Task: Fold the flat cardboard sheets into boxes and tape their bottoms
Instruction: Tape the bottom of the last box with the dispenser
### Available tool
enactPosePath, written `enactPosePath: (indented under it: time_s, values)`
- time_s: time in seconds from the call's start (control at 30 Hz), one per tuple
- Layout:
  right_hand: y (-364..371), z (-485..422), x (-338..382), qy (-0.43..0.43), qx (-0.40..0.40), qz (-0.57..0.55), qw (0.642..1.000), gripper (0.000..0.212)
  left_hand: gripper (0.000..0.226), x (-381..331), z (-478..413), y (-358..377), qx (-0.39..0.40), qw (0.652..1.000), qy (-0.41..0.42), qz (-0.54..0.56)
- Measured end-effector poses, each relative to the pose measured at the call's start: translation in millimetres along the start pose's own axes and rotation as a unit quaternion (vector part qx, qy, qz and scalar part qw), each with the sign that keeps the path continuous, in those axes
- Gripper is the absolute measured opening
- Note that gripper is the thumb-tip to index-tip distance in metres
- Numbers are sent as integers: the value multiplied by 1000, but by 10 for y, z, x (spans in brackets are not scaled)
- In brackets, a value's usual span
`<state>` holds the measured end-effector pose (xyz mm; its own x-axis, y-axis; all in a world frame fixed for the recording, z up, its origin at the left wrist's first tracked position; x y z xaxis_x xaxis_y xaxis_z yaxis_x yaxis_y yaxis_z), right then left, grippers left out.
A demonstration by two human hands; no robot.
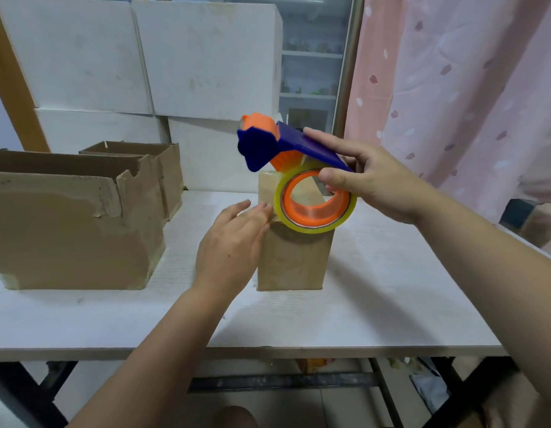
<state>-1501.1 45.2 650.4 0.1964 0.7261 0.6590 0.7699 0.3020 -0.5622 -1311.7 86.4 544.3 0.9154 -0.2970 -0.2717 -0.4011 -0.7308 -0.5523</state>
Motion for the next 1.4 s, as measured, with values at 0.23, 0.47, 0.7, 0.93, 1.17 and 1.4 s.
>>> enactPosePath:
  time_s: [0.23,0.47,0.7,0.93,1.17,1.4]
  values:
    - [-168,-25,-25,16,51,7,999,46,25,45,-54,-47,-36,991,100,-75]
    - [-287,49,-32,25,65,-3,998,45,24,52,-59,-37,-47,988,112,-93]
    - [-118,306,-407,8,-93,-186,978,62,25,24,-49,-16,-78,987,120,-73]
    - [-257,291,-332,-11,-60,-122,991,60,24,29,-38,-11,-105,983,127,-80]
    - [-546,314,-340,18,-17,-79,997,48,23,52,-40,-40,-119,980,134,-89]
    - [-579,610,-693,33,-43,-129,990,49,22,6,-78,-34,-103,976,165,-99]
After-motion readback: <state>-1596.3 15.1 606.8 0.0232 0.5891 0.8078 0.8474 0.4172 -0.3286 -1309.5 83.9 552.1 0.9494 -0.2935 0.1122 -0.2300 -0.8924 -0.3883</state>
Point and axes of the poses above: each hand's wrist, its own z-axis away from the middle knuckle, its own y-axis out of the palm, x = y × z, the point moved 2 cm from there along -z, towards the middle knuckle, and after that the axes turned 8 degrees about -y, right-handed, at the moved point
